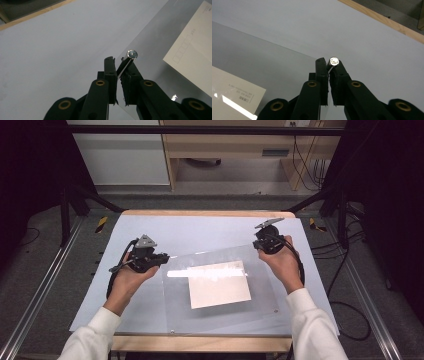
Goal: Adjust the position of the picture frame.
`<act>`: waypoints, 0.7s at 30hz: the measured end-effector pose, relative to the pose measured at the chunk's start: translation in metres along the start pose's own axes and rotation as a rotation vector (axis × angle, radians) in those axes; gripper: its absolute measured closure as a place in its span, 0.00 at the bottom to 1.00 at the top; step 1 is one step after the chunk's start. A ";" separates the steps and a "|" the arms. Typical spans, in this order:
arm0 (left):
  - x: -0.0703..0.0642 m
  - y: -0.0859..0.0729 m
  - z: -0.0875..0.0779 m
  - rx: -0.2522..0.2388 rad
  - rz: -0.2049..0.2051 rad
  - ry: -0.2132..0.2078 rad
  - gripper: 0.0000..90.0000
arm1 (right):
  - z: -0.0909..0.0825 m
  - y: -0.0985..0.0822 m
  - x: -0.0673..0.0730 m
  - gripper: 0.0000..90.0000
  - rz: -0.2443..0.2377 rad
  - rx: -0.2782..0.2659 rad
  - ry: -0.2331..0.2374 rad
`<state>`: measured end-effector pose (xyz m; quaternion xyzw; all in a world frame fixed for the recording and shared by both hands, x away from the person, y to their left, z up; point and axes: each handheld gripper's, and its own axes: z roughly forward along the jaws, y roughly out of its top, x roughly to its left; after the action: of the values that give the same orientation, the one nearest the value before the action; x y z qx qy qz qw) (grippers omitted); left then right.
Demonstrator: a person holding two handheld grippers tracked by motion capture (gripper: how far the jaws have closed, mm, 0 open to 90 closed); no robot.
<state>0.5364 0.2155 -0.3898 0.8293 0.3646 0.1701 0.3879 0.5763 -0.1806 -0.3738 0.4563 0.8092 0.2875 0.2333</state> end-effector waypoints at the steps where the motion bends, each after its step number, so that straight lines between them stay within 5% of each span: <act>1: 0.002 0.001 0.001 0.011 0.009 -0.002 0.91 | 0.000 -0.001 0.001 0.95 0.004 0.005 0.000; 11: 0.019 0.001 0.017 0.058 0.035 0.028 0.92 | 0.012 -0.021 0.016 0.95 0.011 0.038 0.013; 21: 0.027 -0.003 0.035 0.079 0.028 0.005 0.91 | 0.021 -0.033 0.017 0.95 0.016 0.062 0.018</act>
<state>0.5734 0.2188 -0.4152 0.8486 0.3601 0.1630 0.3516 0.5619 -0.1742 -0.4138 0.4672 0.8160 0.2681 0.2096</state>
